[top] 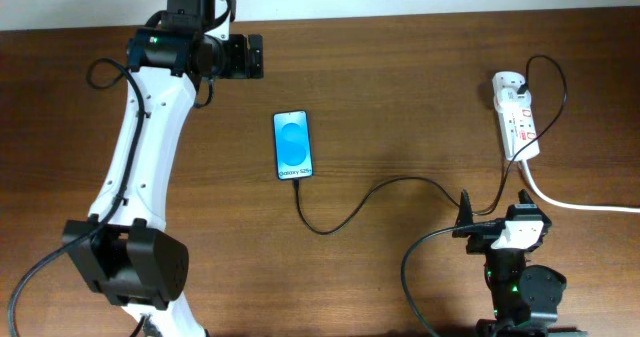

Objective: Plug charger to phone and switch on socket

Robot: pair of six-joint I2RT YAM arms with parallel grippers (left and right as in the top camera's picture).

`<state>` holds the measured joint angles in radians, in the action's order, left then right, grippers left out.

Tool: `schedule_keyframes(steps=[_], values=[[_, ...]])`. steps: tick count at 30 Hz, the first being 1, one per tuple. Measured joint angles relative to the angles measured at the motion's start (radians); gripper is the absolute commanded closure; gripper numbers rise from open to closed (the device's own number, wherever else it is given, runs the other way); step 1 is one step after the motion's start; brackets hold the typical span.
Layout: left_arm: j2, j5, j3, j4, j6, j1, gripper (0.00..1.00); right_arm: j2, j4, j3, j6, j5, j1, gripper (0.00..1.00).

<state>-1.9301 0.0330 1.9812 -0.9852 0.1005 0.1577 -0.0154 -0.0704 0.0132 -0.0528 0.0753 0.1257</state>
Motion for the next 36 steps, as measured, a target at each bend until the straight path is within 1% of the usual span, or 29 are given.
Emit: schedule_keyframes(steps=[12,17,20,22,25,27,30,33,36], values=[[0.0,0.0,0.0,0.0,0.0,0.001,0.01,0.0,0.0,0.0,0.0,0.0,0.0,0.02],[0.002,0.0,0.0,0.0,0.0,0.043,0.01,0.0,0.0,0.0,0.0,0.0,0.0,0.02],[0.035,0.0,-0.01,0.0,0.0,0.074,0.01,0.0,0.0,0.0,0.0,0.0,0.0,0.02],[0.092,-0.003,-0.041,0.001,-0.006,0.09,0.01,0.0,0.0,0.0,0.0,0.0,0.0,0.02],[0.294,-0.094,-0.187,0.015,-0.041,0.09,0.01,0.002,0.001,0.0,0.0,0.0,0.0,0.02],[0.428,-0.183,-0.34,0.05,-0.053,0.075,0.01,0.004,0.0,0.0,0.0,0.0,0.0,0.02],[0.608,-0.272,-0.589,0.026,-0.056,0.04,0.01,0.004,0.0,0.0,0.0,0.0,0.0,0.02],[0.76,-0.312,-0.801,-0.001,-0.057,-0.001,0.01,0.004,0.001,0.0,0.0,0.0,0.0,0.02],[0.958,-0.316,-1.006,0.101,-0.056,-0.073,0.01,0.005,0.001,0.0,0.0,0.0,0.0,0.02]])
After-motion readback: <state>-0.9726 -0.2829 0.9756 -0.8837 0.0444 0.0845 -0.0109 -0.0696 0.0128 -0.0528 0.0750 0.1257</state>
